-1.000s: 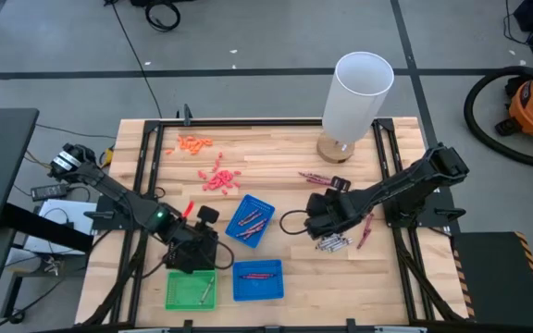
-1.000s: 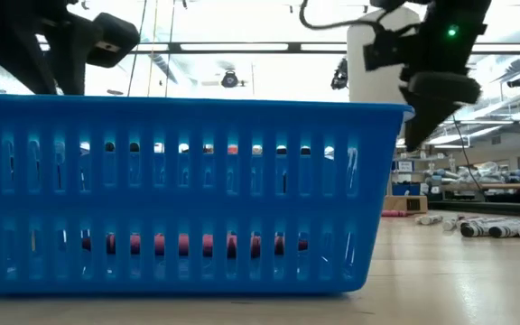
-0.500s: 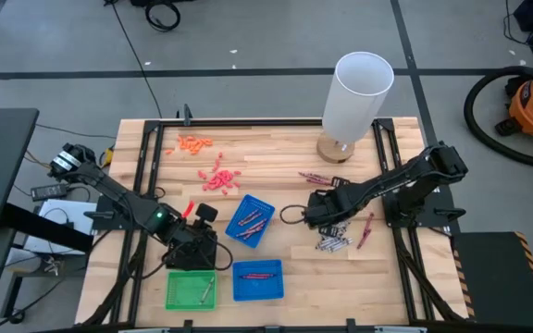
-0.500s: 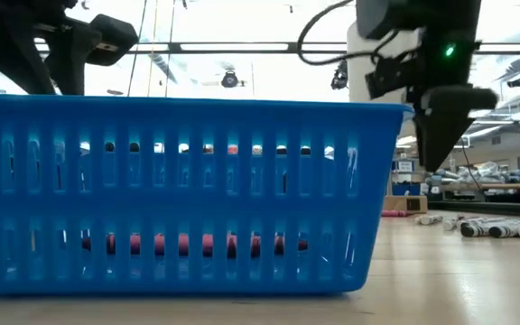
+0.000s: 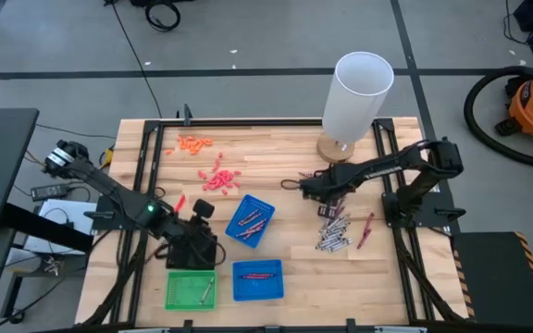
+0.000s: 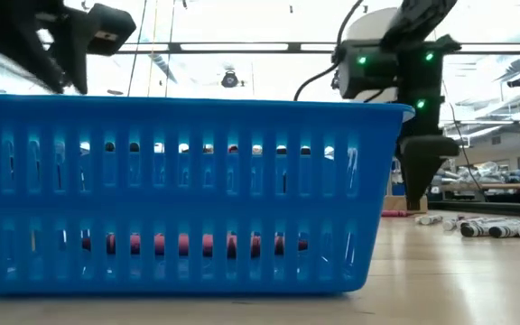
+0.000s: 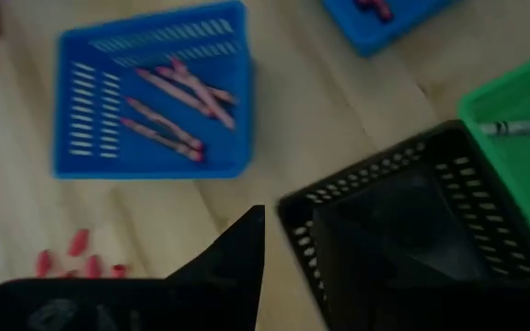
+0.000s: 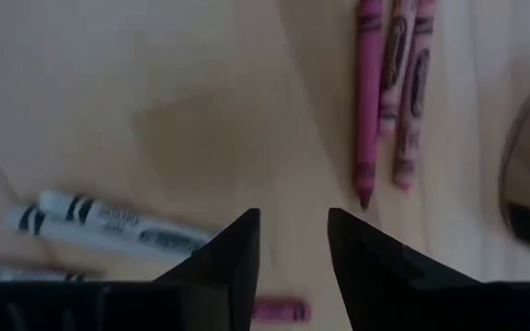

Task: Sort crayons
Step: Put the violet crayon into the bottom blue bin

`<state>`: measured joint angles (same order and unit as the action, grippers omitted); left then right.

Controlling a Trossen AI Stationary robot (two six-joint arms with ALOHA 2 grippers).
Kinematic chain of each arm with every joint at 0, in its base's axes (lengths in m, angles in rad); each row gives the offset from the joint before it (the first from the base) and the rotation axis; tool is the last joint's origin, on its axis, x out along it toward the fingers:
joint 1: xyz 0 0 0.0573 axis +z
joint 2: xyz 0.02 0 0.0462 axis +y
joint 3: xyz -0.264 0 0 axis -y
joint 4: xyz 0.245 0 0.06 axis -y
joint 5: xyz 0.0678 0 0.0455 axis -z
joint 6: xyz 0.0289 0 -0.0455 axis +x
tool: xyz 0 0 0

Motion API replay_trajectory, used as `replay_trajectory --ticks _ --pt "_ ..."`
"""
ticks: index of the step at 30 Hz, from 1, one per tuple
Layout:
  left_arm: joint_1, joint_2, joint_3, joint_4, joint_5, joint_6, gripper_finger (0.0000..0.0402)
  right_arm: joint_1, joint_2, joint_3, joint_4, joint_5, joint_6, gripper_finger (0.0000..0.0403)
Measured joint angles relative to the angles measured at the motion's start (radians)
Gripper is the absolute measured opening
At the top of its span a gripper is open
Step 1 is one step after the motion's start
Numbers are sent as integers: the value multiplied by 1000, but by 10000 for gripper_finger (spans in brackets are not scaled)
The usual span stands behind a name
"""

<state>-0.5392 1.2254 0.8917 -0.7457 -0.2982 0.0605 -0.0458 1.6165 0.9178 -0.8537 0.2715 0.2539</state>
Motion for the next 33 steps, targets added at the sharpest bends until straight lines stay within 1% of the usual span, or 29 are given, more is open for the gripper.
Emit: replay_trajectory --ticks 5,12,15,20,24,28,33 --pt "68 -93 0 2 -1 62 105 -87 0 -20 116 -54 -120 130" --pt "139 -152 0 27 23 105 105 -129 0 -24 240 -63 -232 130" --pt "143 -155 -8 54 33 108 105 -139 0 -24 265 -69 -252 130" --pt "142 -180 -141 207 74 106 105 -153 0 -44 316 -86 -270 130" --pt "145 -214 -196 257 74 83 105 -161 0 -87 389 -108 -274 130" --pt "146 -275 -213 261 73 71 105 -162 0 -117 411 -87 -260 130" --pt "146 -347 -215 256 72 59 105 -155 0 -120 430 -89 -250 130"
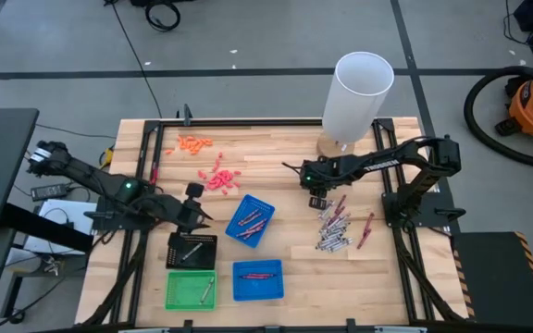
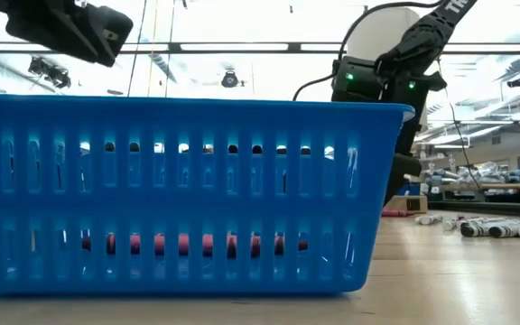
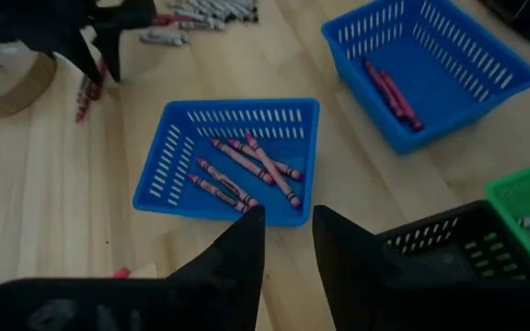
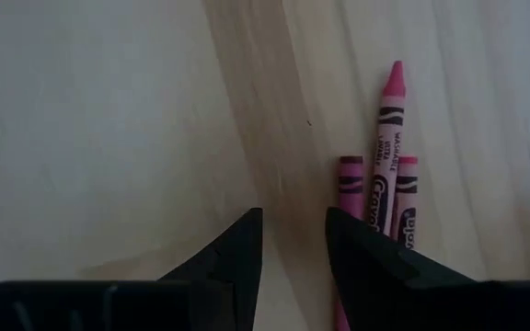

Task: Sort crayons
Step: Put the violet crayon into the bottom blue bin

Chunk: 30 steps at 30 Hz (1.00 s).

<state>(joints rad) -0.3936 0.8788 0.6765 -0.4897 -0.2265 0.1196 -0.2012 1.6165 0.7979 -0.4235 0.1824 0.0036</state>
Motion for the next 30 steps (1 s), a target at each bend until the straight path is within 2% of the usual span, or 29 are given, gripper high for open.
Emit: replay_trajectory --ticks 7,13,22,30 --pt "0 -31 0 -1 0 -20 105 -2 -7 0 -4 4 0 130" --pt "0 -29 0 -2 -1 -23 105 -28 -67 0 -23 4 4 130" --pt "0 -29 0 -1 -1 -35 105 -90 -56 -26 7 -77 7 130" --pt "0 -29 0 -6 -1 -48 105 -91 -57 -89 38 -95 47 130"
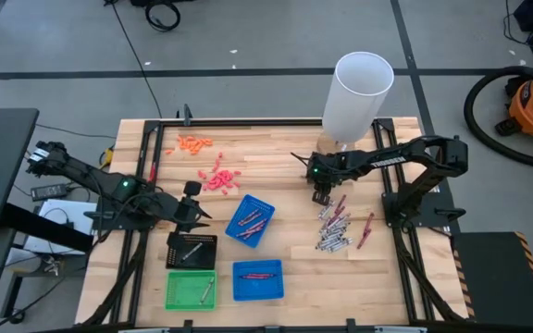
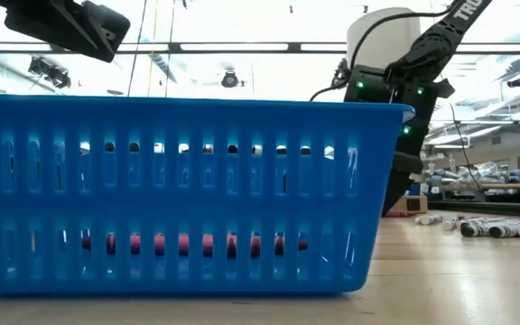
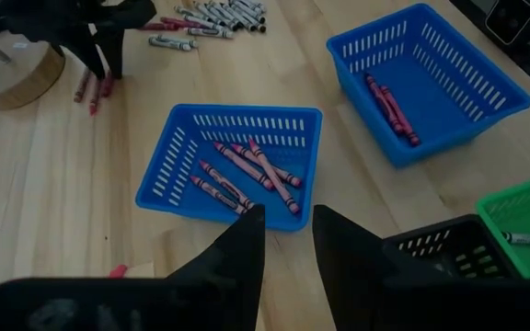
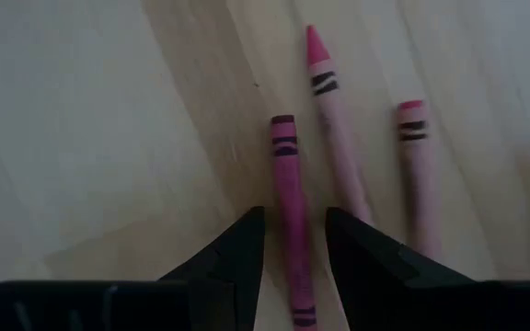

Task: Sort crayons
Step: Put the violet crayon into the bottom blue bin

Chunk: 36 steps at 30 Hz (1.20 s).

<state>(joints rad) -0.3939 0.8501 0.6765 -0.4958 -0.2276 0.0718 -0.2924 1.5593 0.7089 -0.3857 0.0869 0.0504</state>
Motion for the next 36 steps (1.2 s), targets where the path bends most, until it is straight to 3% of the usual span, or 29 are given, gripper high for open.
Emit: replay_trajectory --ticks 11,24,36 --pt "0 0 0 1 0 5 105 27 2 -3 -1 -26 39 119" --pt "0 0 0 -1 0 -44 105 30 4 -4 -3 -60 78 31" --pt "0 1 0 -2 0 -58 105 77 -5 72 -74 -21 70 38"
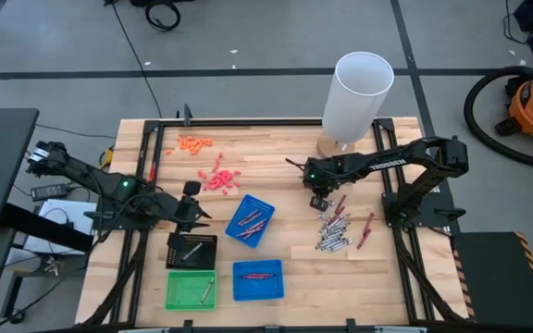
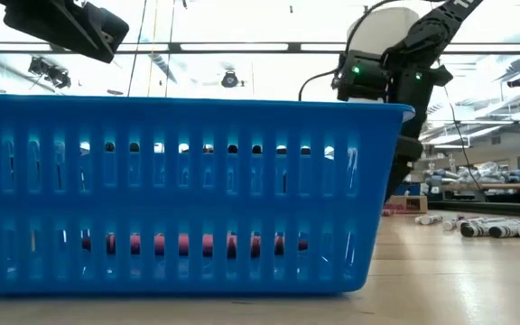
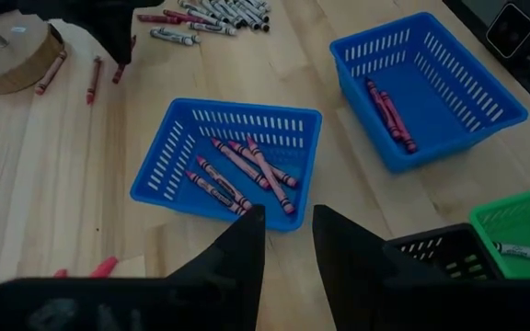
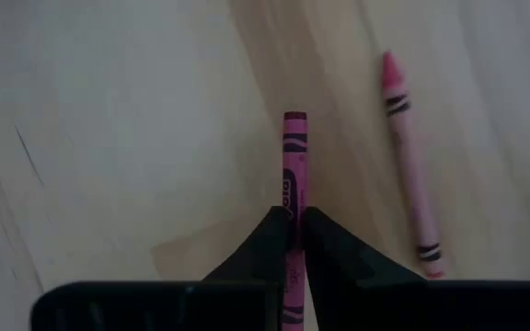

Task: Sort crayons
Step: Put the violet crayon into the bottom blue bin

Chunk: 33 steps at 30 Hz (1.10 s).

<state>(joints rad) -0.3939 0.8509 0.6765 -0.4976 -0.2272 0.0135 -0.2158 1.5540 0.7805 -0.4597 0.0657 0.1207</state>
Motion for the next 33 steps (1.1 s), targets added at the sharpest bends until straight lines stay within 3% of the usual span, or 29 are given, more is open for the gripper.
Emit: replay_trajectory --ticks 15,25,33 --pt "0 0 0 0 0 -41 105 103 -2 164 -130 112 19 38" --pt "0 0 0 0 0 -65 105 206 -3 329 -218 245 15 39" --pt "0 0 -38 78 0 -46 105 280 -9 382 -98 275 15 39"
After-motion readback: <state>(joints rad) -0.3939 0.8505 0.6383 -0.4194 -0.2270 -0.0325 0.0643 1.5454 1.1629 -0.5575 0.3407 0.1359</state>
